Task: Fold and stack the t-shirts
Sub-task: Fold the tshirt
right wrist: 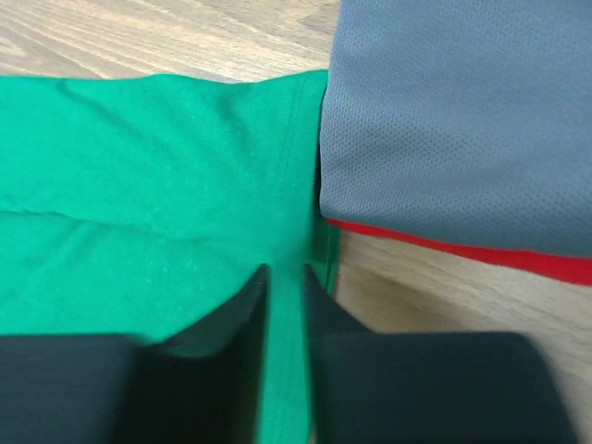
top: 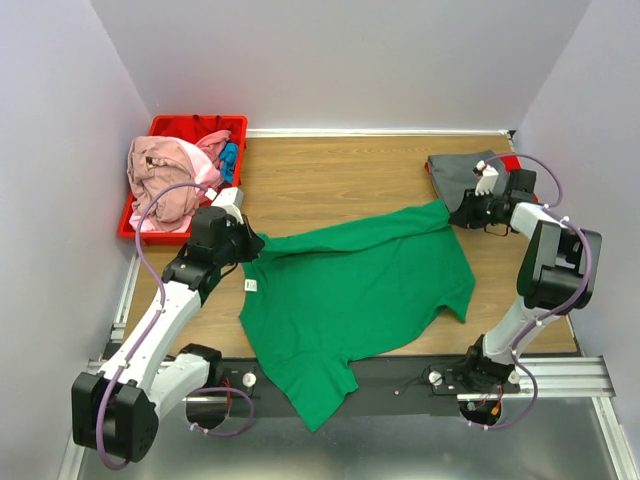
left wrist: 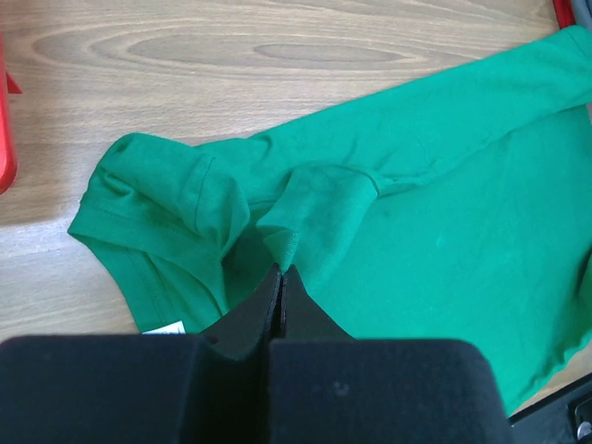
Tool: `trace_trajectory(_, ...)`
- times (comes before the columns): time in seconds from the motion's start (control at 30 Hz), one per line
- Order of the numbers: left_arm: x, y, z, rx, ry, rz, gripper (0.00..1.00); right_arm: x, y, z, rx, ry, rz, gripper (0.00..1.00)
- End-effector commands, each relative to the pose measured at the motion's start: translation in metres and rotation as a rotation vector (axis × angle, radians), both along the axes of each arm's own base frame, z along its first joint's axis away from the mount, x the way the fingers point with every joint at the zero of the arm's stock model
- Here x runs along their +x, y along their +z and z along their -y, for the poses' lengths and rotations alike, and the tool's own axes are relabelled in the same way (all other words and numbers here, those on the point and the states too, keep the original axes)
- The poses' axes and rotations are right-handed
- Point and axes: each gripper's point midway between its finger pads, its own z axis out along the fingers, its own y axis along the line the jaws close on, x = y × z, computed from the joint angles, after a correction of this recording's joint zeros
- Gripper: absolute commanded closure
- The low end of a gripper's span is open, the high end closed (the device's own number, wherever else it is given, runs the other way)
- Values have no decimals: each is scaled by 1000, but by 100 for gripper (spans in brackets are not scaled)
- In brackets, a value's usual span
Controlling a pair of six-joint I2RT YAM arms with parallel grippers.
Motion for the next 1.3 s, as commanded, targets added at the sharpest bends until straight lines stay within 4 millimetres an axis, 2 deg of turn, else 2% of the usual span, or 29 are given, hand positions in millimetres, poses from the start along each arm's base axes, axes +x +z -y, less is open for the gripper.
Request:
trace_trajectory(0.0,0,14,1,-6,-3,37,100,-7,10,12,-66,-19,9,62)
trace_trajectory(0.13,0,17,2,-15,-4,43,100,-8,27,17,-106,-32,38,48)
trace_trajectory(0.3,-2,19,2,-15,-8,47,100,-9,64,12,-91,-32,100,48)
trace_trajectory(0.47,-5,19,3,-24,-17,47,100,-32,96,-29,114,79,114,47)
trace_trajectory(0.63,-5,17,6,-28,-30,40,100,-47,99,-47,226,124,90,47)
trace_trajectory(1.0,-8,13,7,-46,-26,24,100,-53,85,-52,256,145,57,46)
trace_trajectory(1.27,-15,-2,8,-60,-8,-64,100,-55,84,-52,255,149,58,45)
